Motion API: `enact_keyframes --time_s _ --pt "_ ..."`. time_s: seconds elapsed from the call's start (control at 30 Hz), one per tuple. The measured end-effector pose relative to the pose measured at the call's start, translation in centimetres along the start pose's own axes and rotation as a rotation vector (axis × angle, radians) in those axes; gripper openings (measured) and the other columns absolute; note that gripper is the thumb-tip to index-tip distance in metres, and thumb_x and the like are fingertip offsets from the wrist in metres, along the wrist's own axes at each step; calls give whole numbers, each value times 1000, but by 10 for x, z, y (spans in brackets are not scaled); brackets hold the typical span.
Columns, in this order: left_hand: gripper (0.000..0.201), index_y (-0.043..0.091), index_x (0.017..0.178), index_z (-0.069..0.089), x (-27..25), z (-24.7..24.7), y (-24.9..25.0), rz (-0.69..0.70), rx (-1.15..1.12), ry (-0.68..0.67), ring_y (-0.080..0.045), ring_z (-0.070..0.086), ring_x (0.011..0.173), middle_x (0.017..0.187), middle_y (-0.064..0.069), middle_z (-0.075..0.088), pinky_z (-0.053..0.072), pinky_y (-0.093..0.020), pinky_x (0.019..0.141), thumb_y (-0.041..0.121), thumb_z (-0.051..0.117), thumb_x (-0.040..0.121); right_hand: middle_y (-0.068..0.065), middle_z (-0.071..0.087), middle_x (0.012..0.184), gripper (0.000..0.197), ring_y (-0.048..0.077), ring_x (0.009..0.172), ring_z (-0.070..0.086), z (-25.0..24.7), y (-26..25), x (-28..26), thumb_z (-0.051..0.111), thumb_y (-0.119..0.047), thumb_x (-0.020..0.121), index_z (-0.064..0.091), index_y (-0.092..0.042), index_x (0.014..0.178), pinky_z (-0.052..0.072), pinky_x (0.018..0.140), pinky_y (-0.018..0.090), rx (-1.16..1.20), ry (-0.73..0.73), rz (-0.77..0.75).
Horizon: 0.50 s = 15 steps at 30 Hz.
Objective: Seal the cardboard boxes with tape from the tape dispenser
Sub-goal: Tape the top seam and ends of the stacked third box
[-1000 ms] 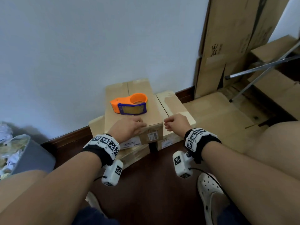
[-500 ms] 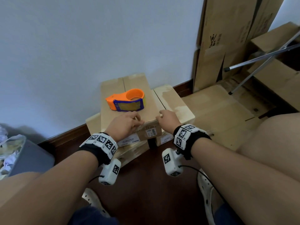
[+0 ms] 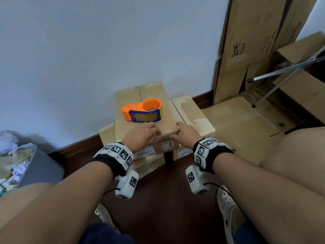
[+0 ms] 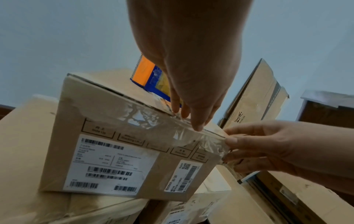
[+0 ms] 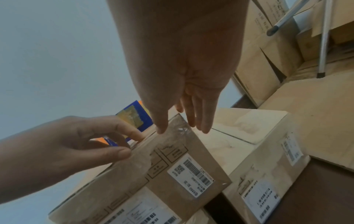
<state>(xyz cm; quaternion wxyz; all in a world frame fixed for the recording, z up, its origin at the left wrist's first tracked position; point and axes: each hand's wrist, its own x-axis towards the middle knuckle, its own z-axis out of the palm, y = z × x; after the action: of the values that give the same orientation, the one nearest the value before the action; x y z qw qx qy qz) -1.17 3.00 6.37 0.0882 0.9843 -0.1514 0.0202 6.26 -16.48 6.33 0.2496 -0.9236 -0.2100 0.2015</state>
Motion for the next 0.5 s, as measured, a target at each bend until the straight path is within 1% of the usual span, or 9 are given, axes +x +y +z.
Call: enact_keyframes --time_s 0.03,0.1,0.17,0.2,0.27,0.33,0.37,0.43,0.5 --pt "23 19 111 63 0 -1 1 -16 17 -13 -17 57 94 109 0 57 48 -30 75 29 61 91 13 61 113 57 31 104 60 0 0 1 64 -42 88 43 -8 127 52 87 41 -7 27 10" --pt "22 18 108 61 -1 -1 4 -38 51 -10 -18 56 91 107 0 54 41 -26 68 31 63 90 13 60 110 58 31 101 60 0 -1 2 67 -46 84 43 -7 120 52 82 41 -26 81 12" --pt "23 16 102 57 -1 -1 4 -71 91 -13 -19 54 85 101 -1 51 36 -27 61 34 64 88 11 59 109 57 32 98 60 0 -3 3 68 -47 82 40 -11 117 51 79 41 -93 113 -17" --pt "26 16 100 54 -1 0 3 -98 116 -29 -19 54 83 99 -1 50 36 -28 59 36 65 87 11 59 109 57 32 97 61 1 -4 3 68 -45 83 38 -15 120 51 77 41 -146 124 -41" --pt "30 17 98 49 0 2 1 -154 150 -66 -20 54 83 98 0 48 40 -31 58 40 64 86 10 59 108 60 31 94 62 3 -6 4 66 -41 84 32 -25 132 49 72 39 -261 130 -90" --pt "31 17 100 47 3 4 0 -189 167 -100 -21 55 86 99 -1 49 45 -34 63 40 62 87 9 57 106 66 31 90 63 7 -6 6 64 -39 86 25 -35 139 45 67 37 -353 122 -137" --pt "30 16 104 47 5 4 0 -185 183 -113 -22 55 89 101 -3 50 46 -35 66 38 61 89 9 57 106 65 31 89 63 9 -6 6 62 -36 88 23 -37 140 43 65 36 -381 125 -159" --pt "27 14 108 47 8 5 -1 -140 212 -138 -23 55 91 106 -5 51 44 -34 66 34 56 93 7 58 103 60 31 86 62 10 -2 6 53 -23 92 23 -39 141 41 63 35 -403 145 -191" --pt "23 13 107 47 10 6 -4 -87 197 -171 -25 56 90 107 -6 52 47 -38 65 32 52 95 5 59 101 62 29 85 62 11 3 6 46 -13 91 23 -41 142 41 61 34 -404 159 -212"
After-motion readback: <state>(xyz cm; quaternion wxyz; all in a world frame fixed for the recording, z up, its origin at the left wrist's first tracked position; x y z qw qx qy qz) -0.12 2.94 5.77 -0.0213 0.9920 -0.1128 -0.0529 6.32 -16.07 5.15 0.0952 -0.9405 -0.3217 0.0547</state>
